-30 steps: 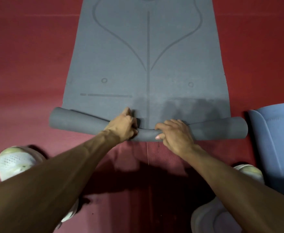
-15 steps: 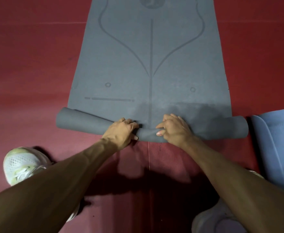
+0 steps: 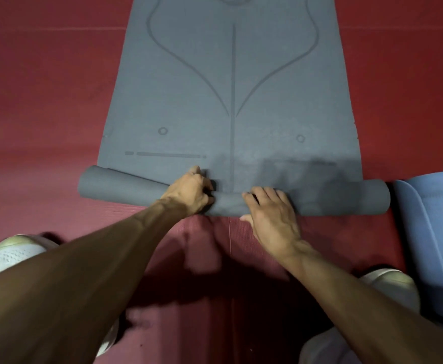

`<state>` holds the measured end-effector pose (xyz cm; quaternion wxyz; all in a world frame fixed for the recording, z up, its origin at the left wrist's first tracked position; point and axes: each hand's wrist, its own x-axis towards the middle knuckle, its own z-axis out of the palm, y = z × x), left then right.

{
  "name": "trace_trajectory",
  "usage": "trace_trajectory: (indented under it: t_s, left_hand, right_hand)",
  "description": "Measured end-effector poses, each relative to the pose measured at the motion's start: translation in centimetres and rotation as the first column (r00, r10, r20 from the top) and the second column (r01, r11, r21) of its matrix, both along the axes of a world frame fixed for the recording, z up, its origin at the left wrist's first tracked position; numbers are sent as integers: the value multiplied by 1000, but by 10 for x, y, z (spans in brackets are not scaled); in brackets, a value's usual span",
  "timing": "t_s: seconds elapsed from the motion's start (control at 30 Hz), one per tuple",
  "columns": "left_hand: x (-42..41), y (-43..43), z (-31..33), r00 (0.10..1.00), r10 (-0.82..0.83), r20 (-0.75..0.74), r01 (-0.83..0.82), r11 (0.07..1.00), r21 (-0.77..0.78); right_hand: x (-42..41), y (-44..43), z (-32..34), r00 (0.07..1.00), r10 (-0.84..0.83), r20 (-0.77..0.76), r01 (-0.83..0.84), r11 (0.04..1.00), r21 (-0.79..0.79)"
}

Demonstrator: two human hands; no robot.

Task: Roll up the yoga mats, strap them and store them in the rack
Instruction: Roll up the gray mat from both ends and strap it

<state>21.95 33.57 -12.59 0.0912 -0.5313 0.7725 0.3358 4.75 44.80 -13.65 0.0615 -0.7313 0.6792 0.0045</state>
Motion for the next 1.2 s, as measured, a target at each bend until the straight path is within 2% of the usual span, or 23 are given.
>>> trace_trajectory:
  t_s: [0.13, 0.23, 0.3, 0.4, 0.53, 0.67, 0.73, 0.87, 1.0, 1.07, 1.2]
  left_hand:
    - [-3, 5, 4, 993, -55, 108, 69, 989, -133]
    - [4, 1, 13, 997, -67, 38, 68, 996, -52]
    - [13, -1, 18, 977, -201, 71, 203, 979, -26]
    - [21, 11, 18, 918, -322, 230, 366, 913, -181]
    - [13, 27, 9, 914, -280, 295, 371, 871, -322]
    - [9, 17, 6, 947, -236, 217, 303, 877, -372]
    - [14, 10, 3, 947, -281, 156, 320, 876, -362]
    - [24, 1, -2, 923, -379, 70, 371, 825, -426]
    - [20, -17, 4, 919, -378, 113, 395, 884, -251]
    - [15, -25, 7, 934, -351, 70, 358, 912, -202]
    - [10, -45, 9, 951, -308, 26, 309, 947, -90]
  right_hand:
    - [-4, -17, 5, 997, -27, 75, 28, 1000, -8]
    - [-10, -32, 13, 997, -8, 75, 1, 996, 91]
    - [-18, -44, 18, 991, 0, 137, -24, 985, 173]
    - [-30, -65, 23, 976, -19, 216, -49, 951, 305]
    - [-35, -77, 18, 973, 11, 228, -97, 925, 369]
    - [-39, -70, 3, 971, 62, 230, -109, 974, 198]
    - [-37, -63, -6, 976, 125, 176, -143, 985, 92]
    - [-33, -48, -12, 972, 108, 207, -95, 993, -71]
    - [-31, -50, -4, 971, 114, 212, -81, 984, -159]
    - [-26, -47, 0, 981, 83, 174, -50, 981, -189]
    - [-17, -28, -7, 993, 79, 86, -65, 985, -159]
